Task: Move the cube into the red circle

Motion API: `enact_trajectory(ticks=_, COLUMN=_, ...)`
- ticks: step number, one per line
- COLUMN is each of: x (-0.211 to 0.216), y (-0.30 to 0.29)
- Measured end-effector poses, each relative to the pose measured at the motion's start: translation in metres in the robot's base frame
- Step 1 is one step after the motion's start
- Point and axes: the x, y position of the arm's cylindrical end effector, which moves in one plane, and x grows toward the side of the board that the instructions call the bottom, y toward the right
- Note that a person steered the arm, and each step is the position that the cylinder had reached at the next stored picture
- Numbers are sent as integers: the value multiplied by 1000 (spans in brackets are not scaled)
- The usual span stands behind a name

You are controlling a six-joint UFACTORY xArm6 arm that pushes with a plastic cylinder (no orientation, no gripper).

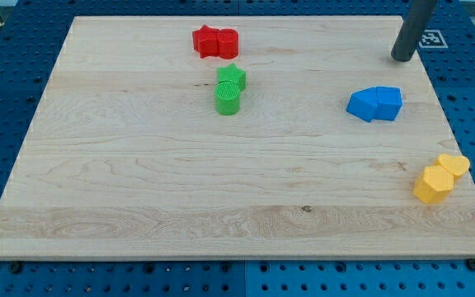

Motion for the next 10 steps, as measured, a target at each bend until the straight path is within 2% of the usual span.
enact_trajectory(ticks=2, x=11, y=37)
enact_trajectory(ticks=6, x=138, y=19)
enact_trajectory(ticks=7, x=150, y=-12)
enact_trajectory(ticks=10, x=142, y=-38)
